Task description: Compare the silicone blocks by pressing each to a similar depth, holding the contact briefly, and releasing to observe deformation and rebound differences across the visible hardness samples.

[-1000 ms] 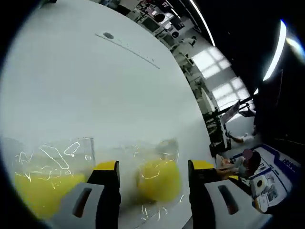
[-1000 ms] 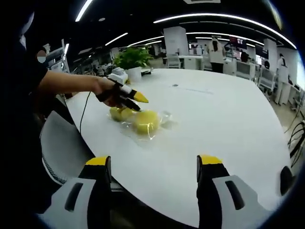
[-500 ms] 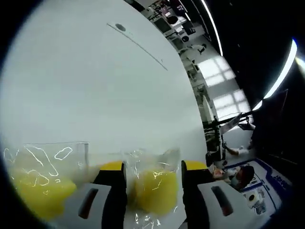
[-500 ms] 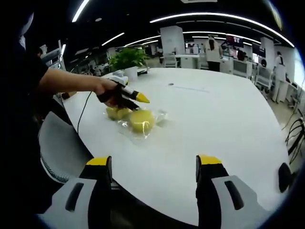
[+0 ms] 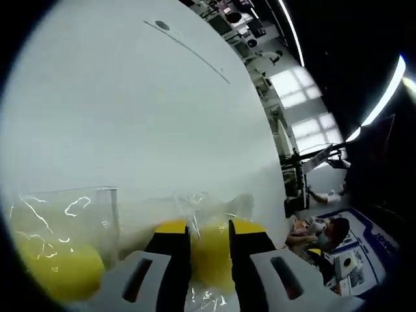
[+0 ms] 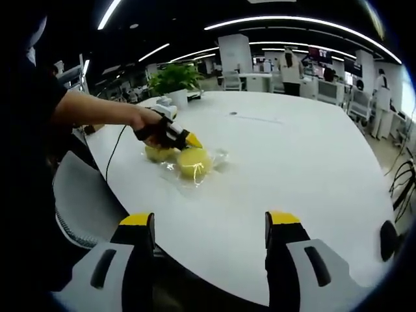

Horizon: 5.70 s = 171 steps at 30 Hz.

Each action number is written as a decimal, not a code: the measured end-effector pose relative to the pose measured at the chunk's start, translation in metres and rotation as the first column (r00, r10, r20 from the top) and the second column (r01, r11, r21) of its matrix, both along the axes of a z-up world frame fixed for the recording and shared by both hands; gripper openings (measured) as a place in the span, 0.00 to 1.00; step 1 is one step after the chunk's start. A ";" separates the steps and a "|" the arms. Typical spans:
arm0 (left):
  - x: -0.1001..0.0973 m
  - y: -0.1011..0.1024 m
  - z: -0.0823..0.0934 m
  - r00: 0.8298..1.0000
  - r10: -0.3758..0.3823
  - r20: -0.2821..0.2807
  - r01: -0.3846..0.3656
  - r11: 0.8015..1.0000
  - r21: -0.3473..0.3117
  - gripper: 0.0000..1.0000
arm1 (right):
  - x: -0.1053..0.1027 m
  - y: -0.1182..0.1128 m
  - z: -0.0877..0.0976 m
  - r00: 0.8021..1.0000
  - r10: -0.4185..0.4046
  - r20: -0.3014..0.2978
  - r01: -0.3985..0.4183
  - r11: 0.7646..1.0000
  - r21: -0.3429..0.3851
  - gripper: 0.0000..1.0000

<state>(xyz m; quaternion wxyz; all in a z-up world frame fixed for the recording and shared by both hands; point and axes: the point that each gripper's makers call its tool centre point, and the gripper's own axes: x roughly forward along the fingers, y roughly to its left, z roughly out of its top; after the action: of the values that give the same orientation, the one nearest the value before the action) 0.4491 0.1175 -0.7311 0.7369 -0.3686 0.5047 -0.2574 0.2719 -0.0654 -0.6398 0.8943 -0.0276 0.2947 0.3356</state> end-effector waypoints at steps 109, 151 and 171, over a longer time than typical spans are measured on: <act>-0.089 0.044 0.322 0.668 0.017 0.744 0.254 0.934 -0.250 0.00 | 0.010 0.120 0.077 0.934 0.301 0.190 -0.322 0.942 0.091 0.54; -0.094 0.031 0.334 0.709 0.109 0.697 0.291 0.855 -0.429 0.00 | 0.083 0.230 0.186 0.836 0.400 0.375 -0.540 0.716 0.442 0.36; -0.084 0.042 0.323 0.716 0.134 0.685 0.256 0.863 -0.436 0.00 | 0.081 0.242 0.177 0.845 0.429 0.320 -0.535 0.696 0.479 0.19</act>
<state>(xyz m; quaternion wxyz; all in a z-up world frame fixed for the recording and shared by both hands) 0.3654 0.1599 -0.4085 0.7400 -0.4053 0.1183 -0.5236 0.3524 0.1767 -0.4627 0.7663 0.1234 0.0837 0.6249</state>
